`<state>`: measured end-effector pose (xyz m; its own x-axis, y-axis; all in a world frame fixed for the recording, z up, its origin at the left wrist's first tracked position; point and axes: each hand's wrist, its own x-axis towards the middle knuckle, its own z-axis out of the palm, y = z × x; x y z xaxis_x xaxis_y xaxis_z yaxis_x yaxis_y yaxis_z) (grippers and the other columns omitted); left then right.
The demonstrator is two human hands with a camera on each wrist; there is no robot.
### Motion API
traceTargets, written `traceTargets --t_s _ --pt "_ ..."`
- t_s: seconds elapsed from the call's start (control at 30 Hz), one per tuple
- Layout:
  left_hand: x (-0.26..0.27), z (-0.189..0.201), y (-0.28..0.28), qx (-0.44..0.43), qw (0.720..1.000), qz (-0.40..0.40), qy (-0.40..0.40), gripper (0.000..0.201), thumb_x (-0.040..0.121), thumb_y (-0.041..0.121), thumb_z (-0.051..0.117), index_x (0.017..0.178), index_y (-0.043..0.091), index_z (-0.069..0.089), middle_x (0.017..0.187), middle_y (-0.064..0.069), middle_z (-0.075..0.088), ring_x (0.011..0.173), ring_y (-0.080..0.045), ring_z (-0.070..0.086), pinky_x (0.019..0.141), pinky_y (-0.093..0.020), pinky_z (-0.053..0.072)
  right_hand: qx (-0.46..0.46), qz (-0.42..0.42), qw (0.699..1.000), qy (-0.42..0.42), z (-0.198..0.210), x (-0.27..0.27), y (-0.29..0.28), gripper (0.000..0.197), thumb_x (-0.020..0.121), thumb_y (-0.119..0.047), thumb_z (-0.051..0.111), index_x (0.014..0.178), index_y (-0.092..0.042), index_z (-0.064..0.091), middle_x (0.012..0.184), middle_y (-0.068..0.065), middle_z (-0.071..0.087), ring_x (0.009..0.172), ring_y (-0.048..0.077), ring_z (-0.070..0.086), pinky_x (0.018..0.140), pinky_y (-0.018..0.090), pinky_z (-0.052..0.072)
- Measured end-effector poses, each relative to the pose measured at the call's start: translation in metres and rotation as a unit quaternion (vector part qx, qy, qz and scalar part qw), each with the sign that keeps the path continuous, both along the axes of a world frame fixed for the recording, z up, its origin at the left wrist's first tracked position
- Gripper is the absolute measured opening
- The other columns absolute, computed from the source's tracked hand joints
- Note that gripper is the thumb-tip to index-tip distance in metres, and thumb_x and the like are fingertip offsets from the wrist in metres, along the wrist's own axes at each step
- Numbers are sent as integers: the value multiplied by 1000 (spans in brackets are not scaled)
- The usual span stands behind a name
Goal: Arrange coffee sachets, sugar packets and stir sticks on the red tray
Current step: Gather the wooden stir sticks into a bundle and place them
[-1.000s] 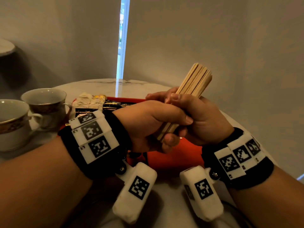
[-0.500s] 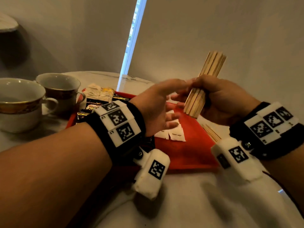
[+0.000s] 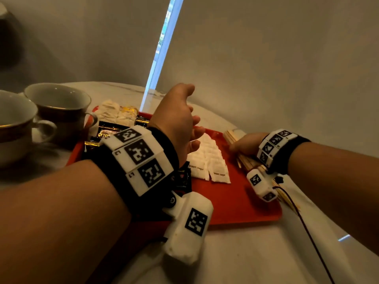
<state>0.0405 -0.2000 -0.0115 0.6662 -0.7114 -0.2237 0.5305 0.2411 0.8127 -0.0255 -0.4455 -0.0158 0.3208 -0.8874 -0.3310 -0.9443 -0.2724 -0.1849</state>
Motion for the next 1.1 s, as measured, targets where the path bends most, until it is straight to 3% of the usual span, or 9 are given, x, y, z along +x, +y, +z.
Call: traceTargets --t_s 0.1,0.23,0.43,0.57,0.73,0.8,0.87,1.0,1.1 --pt "1 0 -1 2 1000 -8 12 42 93 56 48 101 16 56 93 -4 56 79 -19 54 63 -35 42 -4 6 1000 23 -4 16 -8 65 57 -39 88 111 -15 60 107 16 70 89 37 72 75 50 61" --pt "2 0 0 1 1000 -12 27 42 93 56 48 100 15 55 93 -4 55 80 -19 55 63 -35 43 16 23 998 57 -10 34 -11 59 64 -41 84 113 -15 63 114 14 70 102 35 70 92 52 56" --pt "3 0 0 5 999 -3 33 43 92 56 48 101 15 57 97 -5 58 81 -19 56 65 -33 45 13 6 999 48 -3 35 2 51 73 -39 86 108 -10 63 103 15 72 91 33 71 82 41 59" --pt "1 1 1 7 999 -4 31 42 93 56 48 100 15 57 95 -4 57 80 -18 56 65 -33 44 -19 32 999 39 -5 34 -3 53 74 -44 85 111 -12 63 107 11 69 98 29 67 91 43 57" --pt "-1 2 4 5 1000 -8 30 42 93 56 47 100 16 56 95 -4 57 80 -18 55 63 -32 43 11 32 999 25 -1 31 -6 60 69 -50 86 105 -12 59 104 11 64 100 31 63 84 42 57" --pt "-2 2 4 5 1000 -10 29 42 93 57 47 101 16 56 95 -4 57 80 -18 55 61 -32 43 5 39 999 8 3 27 -7 51 74 -49 83 99 -11 59 102 12 66 96 32 66 77 42 58" --pt "-3 2 4 6 999 -13 29 42 93 56 47 100 16 56 94 -4 57 80 -18 55 60 -32 42 1 43 999 -14 7 23 -9 44 82 -45 78 103 -10 61 102 13 67 93 31 68 73 41 59" --pt "-5 2 3 7 1000 -15 24 41 93 56 47 97 17 55 94 -4 57 79 -18 55 60 -32 42 -24 69 997 -20 6 20 -13 43 87 -38 75 115 -8 65 104 12 70 96 31 70 87 47 59" --pt "-6 1 2 10 1000 -12 20 39 93 56 47 94 17 54 91 -3 56 77 -18 54 61 -32 42 -54 120 990 42 -1 22 -8 44 83 -41 78 114 -12 68 105 7 73 98 28 70 92 46 58"
